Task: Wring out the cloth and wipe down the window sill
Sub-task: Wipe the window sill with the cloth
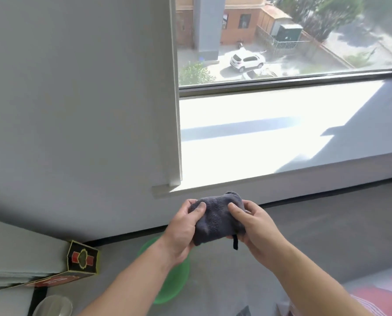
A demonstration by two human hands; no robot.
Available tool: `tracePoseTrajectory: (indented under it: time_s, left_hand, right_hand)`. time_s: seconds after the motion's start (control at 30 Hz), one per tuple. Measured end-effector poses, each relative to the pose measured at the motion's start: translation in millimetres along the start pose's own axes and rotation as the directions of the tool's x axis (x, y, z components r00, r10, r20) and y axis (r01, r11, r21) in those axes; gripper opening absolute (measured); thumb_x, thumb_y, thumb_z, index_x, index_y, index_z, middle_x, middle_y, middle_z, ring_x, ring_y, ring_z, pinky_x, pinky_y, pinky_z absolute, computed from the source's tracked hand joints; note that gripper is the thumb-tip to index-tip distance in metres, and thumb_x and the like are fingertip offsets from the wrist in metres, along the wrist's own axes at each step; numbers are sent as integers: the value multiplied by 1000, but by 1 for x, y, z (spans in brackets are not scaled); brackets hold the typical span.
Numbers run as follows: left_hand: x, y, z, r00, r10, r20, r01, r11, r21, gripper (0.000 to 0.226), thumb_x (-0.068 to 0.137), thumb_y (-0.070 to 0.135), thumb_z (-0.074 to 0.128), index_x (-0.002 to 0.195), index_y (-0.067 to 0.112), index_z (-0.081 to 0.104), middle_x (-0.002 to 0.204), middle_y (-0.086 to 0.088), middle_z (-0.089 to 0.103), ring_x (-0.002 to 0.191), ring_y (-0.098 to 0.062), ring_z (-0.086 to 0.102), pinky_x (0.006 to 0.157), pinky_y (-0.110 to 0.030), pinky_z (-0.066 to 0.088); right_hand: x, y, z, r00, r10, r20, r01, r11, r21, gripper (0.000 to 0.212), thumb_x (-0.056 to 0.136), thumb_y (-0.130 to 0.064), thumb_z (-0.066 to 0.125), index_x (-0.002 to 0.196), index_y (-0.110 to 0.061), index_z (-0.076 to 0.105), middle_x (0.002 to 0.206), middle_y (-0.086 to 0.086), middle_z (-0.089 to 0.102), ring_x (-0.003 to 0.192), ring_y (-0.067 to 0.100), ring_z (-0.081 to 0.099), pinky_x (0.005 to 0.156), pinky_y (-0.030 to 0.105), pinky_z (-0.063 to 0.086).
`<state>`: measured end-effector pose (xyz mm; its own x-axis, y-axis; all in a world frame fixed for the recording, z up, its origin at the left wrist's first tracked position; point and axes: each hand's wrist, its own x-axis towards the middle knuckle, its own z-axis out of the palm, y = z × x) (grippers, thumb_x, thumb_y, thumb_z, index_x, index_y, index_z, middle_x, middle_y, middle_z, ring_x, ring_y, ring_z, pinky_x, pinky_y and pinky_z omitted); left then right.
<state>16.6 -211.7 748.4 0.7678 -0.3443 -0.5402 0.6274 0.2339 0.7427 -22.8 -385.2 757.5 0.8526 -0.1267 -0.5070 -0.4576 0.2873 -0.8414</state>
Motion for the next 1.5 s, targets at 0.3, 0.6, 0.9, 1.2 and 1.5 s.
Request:
tracePoseTrajectory:
  time_s: [0.3, 0.6, 0.9, 1.2, 1.5]
  left_hand:
    - [101, 13, 100, 993, 63, -103, -72, 994, -83, 26, 100, 29, 58, 117, 10, 52, 113, -11, 71, 102, -29, 71, 85, -49, 59]
    - [197, 26, 91, 974, 135, -181, -103, 979, 173, 30, 94, 29, 63, 107, 2, 65, 96, -9, 75, 84, -17, 68, 79, -31, 53]
    - [359, 56, 47, 869, 223, -443, -198, 975, 101, 15, 94, 31, 63, 106, 24, 55, 96, 0, 70, 80, -17, 70, 60, -34, 59]
    - [475, 97, 21, 777, 192, -600, -177, 981, 85, 23, 88, 36, 56, 108, 24, 52, 111, -2, 65, 104, -23, 65, 91, -50, 56]
    - [549, 175, -16, 658, 262, -706, -240, 962, 134, 20, 91, 26, 56, 111, 22, 57, 100, -1, 69, 93, -23, 70, 82, -45, 61]
  right_hand:
    - [103, -77, -94, 995, -90, 44, 95, 985, -147, 18, 97, -27, 63, 113, -32, 68, 102, 1, 78, 91, 24, 76, 71, 40, 62]
    - [232, -102, -102, 996, 17, 85, 1, 977, -215, 28, 89, -20, 69, 115, -13, 63, 99, 12, 77, 86, 27, 76, 72, 41, 61]
    - [412, -122, -59, 968, 44, 249, 24, 965, -261, 35, 87, -4, 57, 116, -20, 68, 98, 11, 76, 76, 24, 71, 67, 33, 56]
    - [557, -138, -17, 987, -1, 161, 61, 927, -370, 46, 72, -20, 65, 118, -16, 62, 87, 13, 71, 72, 28, 61, 65, 42, 43]
    - [679, -178, 71, 943, -129, 307, 277, 816, -508, 33, 88, -19, 66, 118, -32, 64, 107, 1, 71, 82, 18, 65, 49, 21, 49]
